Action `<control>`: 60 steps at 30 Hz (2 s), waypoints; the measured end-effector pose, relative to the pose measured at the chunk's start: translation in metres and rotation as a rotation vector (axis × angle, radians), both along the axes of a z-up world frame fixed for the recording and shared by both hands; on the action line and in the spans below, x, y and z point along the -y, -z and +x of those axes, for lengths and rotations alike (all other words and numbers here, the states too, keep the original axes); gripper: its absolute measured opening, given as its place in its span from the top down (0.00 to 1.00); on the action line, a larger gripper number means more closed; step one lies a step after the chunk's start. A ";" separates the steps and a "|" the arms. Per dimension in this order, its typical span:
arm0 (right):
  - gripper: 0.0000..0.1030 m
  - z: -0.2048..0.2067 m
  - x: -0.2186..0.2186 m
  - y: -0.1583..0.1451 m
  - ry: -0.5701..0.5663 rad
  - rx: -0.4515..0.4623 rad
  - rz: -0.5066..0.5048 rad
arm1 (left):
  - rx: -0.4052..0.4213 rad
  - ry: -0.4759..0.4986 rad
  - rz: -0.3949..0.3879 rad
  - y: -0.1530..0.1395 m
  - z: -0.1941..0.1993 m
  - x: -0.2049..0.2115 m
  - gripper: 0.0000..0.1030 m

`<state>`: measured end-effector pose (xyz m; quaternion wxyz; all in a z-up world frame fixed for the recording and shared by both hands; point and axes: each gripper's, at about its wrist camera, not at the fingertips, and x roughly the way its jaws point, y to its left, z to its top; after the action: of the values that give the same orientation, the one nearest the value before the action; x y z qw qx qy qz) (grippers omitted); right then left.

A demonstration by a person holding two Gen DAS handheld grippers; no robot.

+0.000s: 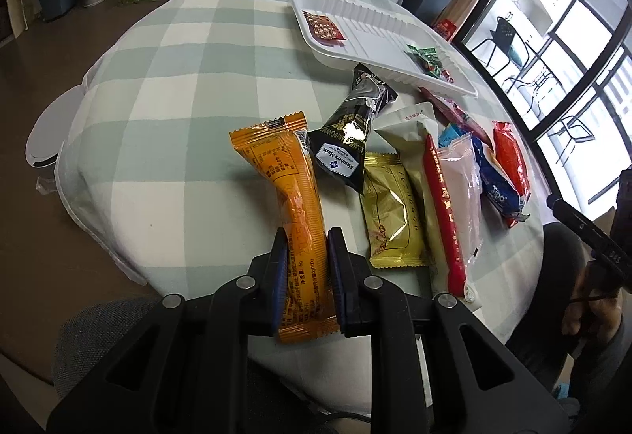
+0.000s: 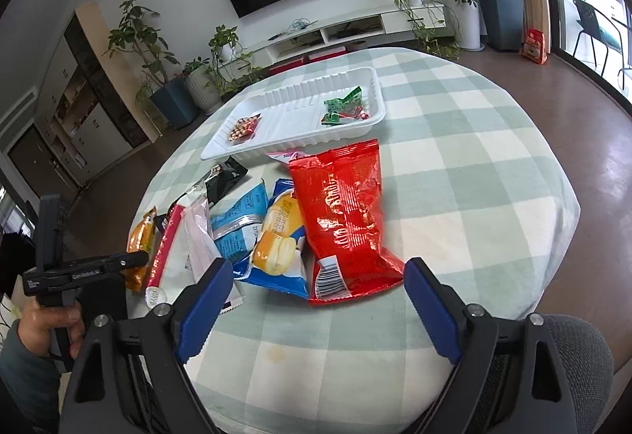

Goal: Organize snacks
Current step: 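Grasp the orange bar packet with the left tool and lift it, then grasp the white packet with red stripe with the right tool while the left tool holds the orange bar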

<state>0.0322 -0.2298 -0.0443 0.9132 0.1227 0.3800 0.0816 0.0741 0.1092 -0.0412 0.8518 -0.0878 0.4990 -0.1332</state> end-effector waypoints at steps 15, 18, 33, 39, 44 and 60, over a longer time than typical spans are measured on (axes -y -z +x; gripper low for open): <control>0.23 0.019 -0.023 -0.009 -0.091 -0.057 0.048 | 0.039 -0.023 -0.071 -0.005 -0.015 -0.009 0.83; 0.23 0.019 -0.061 -0.014 -0.211 -0.072 0.105 | 0.045 -0.024 -0.082 -0.004 -0.017 -0.010 0.83; 0.30 0.047 -0.151 0.028 -0.320 -0.357 0.143 | 0.067 -0.021 -0.185 0.001 -0.023 -0.024 0.83; 0.31 0.054 -0.153 0.041 -0.299 -0.393 0.106 | 0.070 -0.010 -0.206 0.002 -0.022 -0.024 0.83; 0.44 0.051 -0.165 0.040 -0.314 -0.366 -0.044 | 0.070 -0.005 -0.211 0.002 -0.022 -0.024 0.83; 0.67 0.033 -0.165 0.036 -0.340 -0.330 -0.093 | 0.079 0.000 -0.201 0.002 -0.022 -0.022 0.83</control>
<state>0.0655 -0.0646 -0.0806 0.8166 0.0266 0.5425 0.1952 0.0517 0.1308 -0.0435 0.8577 -0.1673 0.4492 -0.1859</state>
